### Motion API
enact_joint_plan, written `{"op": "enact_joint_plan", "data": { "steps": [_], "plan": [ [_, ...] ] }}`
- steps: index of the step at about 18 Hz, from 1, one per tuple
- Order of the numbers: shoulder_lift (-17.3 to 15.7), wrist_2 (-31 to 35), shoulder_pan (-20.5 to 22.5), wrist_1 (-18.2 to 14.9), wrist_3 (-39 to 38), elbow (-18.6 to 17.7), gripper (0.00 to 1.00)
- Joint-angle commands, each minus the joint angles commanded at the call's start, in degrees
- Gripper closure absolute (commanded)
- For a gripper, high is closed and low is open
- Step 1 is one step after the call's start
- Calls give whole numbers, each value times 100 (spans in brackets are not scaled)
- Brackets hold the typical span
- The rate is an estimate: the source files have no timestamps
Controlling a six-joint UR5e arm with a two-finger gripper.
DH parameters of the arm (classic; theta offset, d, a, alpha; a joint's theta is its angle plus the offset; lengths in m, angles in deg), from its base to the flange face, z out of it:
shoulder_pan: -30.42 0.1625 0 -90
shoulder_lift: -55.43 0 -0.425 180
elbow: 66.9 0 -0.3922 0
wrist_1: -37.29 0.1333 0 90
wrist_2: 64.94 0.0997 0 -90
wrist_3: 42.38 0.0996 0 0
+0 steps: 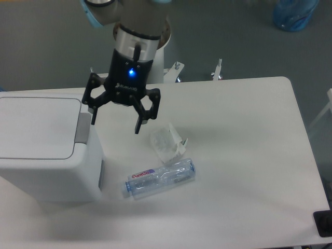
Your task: Open the trash can
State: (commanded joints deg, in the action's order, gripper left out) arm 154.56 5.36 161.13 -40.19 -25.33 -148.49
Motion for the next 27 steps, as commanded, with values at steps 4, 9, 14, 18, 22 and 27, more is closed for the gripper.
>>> {"op": "enact_joint_plan", "data": {
  "steps": [4,9,14,18,22,27],
  "plan": [
    [230,203,-115,-425,0,275,0],
    [239,203,-115,-452,0,319,0],
    [274,264,-115,-452,9,310,0],
    [283,450,-124,-487,62,301,0],
    [283,450,-124,-487,53,266,0],
    [300,450,-142,-478,53,266,0]
  ]
}}
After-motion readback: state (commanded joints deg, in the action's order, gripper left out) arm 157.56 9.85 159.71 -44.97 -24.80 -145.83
